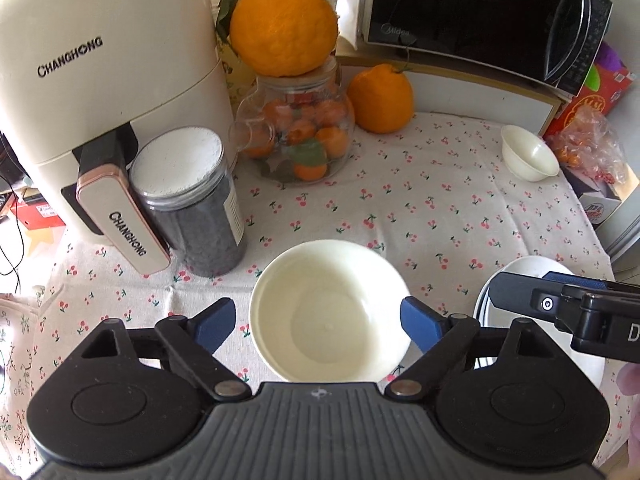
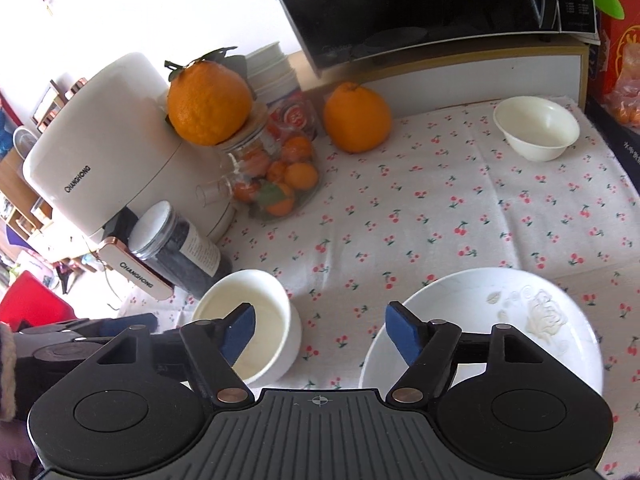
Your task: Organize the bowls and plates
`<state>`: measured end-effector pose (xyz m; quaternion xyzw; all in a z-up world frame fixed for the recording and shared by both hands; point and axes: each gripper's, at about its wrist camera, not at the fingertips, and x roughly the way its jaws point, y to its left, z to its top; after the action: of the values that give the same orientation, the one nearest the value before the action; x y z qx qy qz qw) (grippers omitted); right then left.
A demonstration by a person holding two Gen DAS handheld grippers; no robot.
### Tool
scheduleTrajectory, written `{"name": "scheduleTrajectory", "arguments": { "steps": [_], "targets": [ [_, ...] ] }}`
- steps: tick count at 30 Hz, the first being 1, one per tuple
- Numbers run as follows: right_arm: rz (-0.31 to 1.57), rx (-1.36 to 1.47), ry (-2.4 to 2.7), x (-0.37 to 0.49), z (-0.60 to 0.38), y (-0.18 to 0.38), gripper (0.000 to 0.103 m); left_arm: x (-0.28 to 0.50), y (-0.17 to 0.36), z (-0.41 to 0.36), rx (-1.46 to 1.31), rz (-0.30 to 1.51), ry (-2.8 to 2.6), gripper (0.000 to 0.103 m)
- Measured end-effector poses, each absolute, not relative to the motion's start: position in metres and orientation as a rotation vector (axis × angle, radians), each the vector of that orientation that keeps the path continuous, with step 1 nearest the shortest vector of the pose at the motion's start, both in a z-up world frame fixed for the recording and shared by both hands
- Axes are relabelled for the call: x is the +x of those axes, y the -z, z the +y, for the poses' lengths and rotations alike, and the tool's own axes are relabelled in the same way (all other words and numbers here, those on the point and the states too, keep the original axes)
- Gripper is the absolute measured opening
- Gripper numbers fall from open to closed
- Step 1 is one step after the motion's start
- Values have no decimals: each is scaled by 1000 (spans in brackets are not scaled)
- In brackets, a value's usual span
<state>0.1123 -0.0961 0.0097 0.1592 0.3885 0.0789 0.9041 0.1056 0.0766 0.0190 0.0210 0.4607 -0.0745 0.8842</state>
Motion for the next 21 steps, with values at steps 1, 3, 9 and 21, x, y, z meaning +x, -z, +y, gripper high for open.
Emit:
{"name": "scheduleTrajectory", "arguments": {
  "steps": [1,3,9,21],
  "targets": [
    [800,334,-156,112,-100,-11,77,106,-20,75,42,953,153,90],
    [800,348,-145,112,-107,-12,77,107,-23,72,33,943,154,92],
    [795,300,-124,123,-126,-19,81,113,-30,53,35,915,185,95],
    [756,266,-123,153,-182,-22,86,149,-31,15,23,890,219,101]
  ]
}}
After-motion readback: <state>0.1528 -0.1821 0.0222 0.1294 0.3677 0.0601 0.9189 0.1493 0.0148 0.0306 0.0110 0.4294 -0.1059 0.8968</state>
